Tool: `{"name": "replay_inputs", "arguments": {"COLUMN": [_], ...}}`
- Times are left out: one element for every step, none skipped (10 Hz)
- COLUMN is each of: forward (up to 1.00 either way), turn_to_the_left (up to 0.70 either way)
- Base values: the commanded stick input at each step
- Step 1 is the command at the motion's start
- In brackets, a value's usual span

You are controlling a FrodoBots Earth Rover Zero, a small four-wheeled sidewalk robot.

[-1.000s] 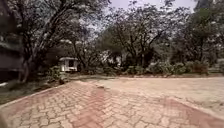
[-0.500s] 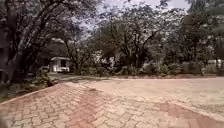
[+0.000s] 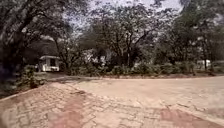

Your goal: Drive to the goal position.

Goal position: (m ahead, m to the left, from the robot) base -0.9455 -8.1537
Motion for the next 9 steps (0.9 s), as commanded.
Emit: {"name": "replay_inputs", "arguments": {"forward": [0.70, 0.70, 0.70, 0.70, 0.70, 0.70, 0.70, 0.70, 0.70], "turn_to_the_left": [-0.35, -0.35, -0.35, -0.35, -0.35, -0.35, -0.35, -0.33, -0.05]}}
